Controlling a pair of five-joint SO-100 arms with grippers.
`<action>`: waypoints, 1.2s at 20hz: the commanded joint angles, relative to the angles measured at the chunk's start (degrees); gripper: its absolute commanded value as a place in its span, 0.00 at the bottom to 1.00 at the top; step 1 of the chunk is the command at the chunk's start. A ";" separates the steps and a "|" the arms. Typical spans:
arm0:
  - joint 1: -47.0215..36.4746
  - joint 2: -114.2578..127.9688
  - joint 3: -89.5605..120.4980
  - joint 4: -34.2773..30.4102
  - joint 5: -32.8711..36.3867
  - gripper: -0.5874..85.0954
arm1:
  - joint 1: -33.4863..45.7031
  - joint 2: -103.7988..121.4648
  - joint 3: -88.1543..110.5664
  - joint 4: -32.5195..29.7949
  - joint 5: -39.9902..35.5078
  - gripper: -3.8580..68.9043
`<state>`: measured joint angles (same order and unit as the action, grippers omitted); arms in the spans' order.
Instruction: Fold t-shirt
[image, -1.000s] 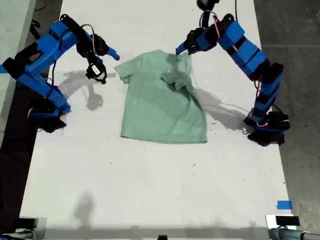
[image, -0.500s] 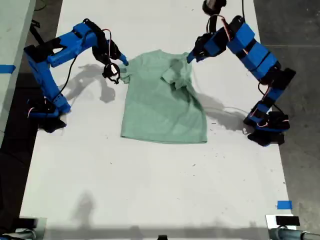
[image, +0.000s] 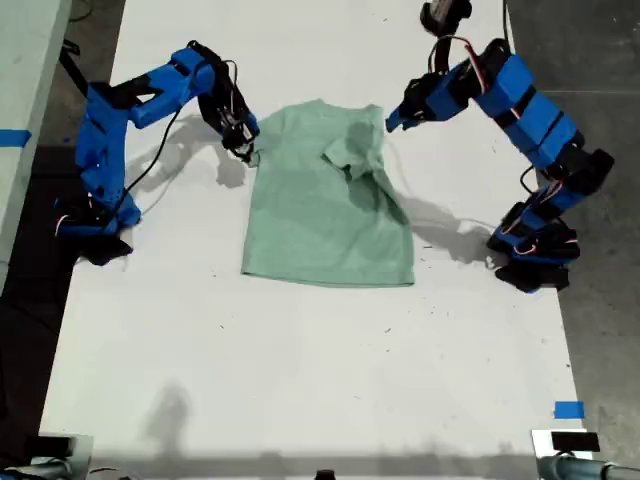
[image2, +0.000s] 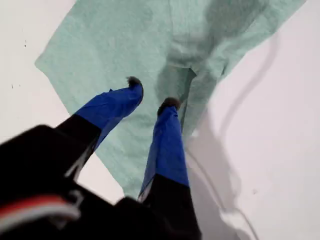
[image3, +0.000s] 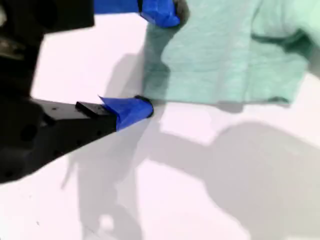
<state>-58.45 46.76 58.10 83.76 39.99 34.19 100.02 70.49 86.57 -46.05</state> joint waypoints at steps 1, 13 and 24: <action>-1.05 -6.33 -12.39 7.03 -0.26 0.29 | -0.26 6.68 1.67 -2.46 0.62 0.21; -3.16 9.49 -12.30 12.48 -1.85 0.01 | 0.09 12.92 9.67 -3.96 2.11 0.21; 13.54 7.82 -15.73 -14.24 -7.82 0.01 | -0.53 20.13 17.93 -4.48 4.75 0.21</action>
<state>-46.85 52.73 46.58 75.85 32.26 34.19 116.10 87.89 83.85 -41.92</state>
